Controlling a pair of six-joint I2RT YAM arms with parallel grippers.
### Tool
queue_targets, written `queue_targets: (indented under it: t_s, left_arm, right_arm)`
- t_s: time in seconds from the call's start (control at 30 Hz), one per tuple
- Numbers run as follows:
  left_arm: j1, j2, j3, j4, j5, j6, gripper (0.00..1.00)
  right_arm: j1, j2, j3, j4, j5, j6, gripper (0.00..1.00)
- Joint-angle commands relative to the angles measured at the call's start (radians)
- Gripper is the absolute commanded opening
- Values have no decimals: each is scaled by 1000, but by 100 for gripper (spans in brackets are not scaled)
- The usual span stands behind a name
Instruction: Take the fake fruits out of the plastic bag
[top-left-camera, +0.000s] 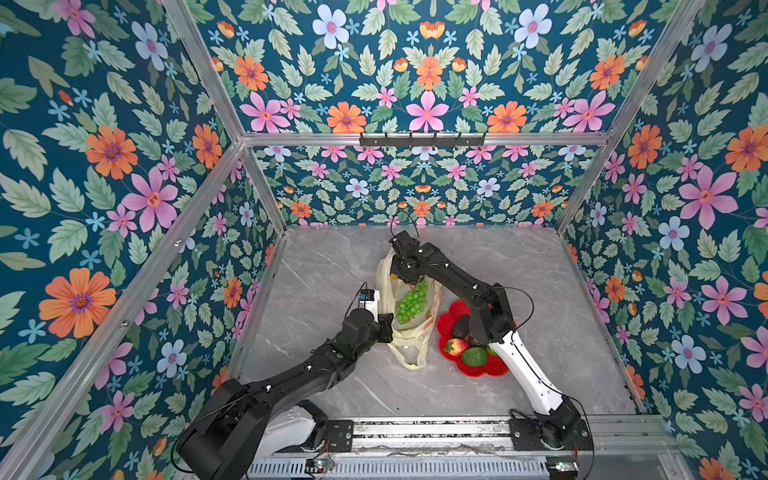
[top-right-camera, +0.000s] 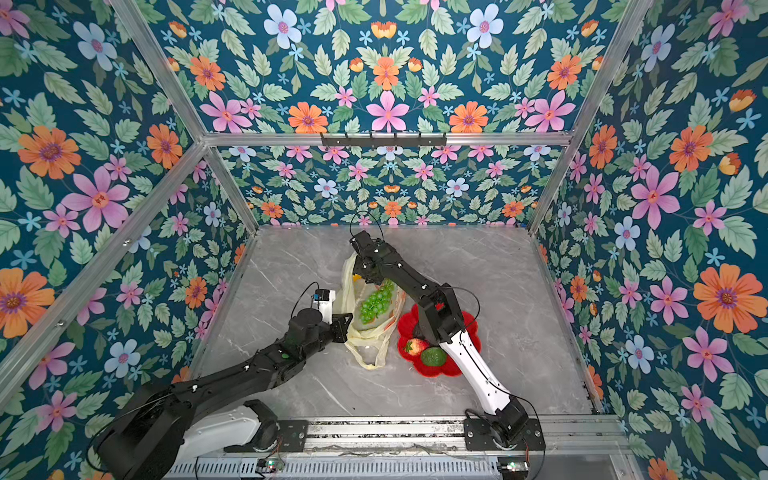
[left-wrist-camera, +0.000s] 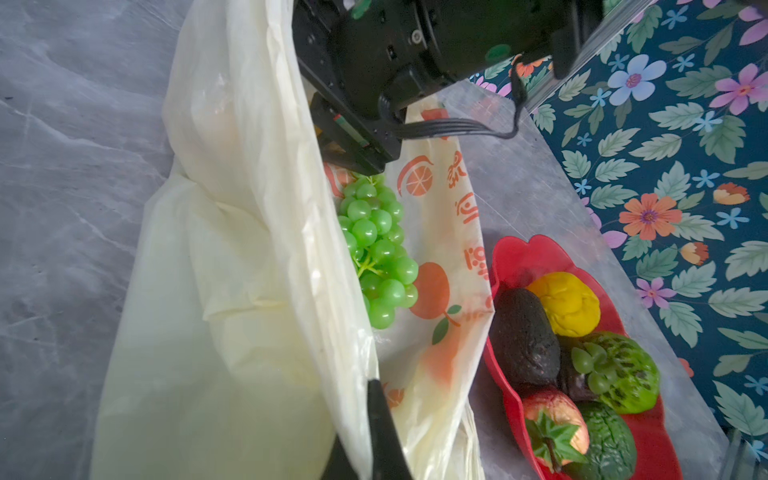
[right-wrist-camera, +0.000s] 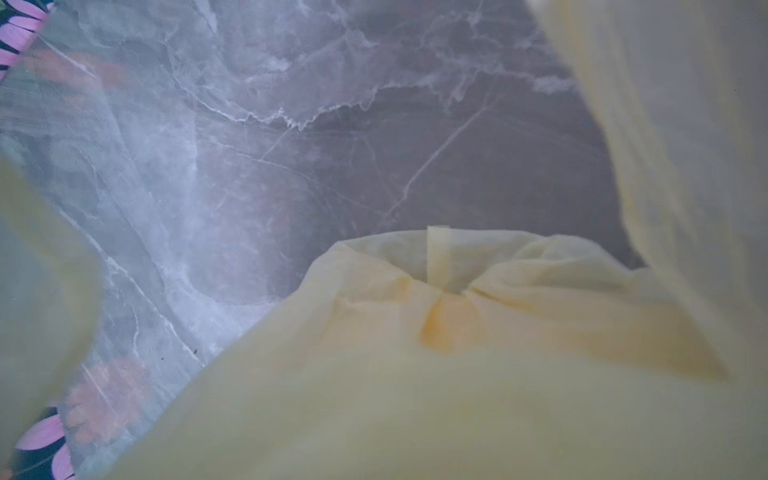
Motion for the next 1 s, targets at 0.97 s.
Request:
queue_targets:
  t_s: [0.97]
  left_arm:
    - [104, 0, -42, 0, -57, -50, 0]
  right_arm:
    - [25, -115, -151, 53, 0, -23, 65]
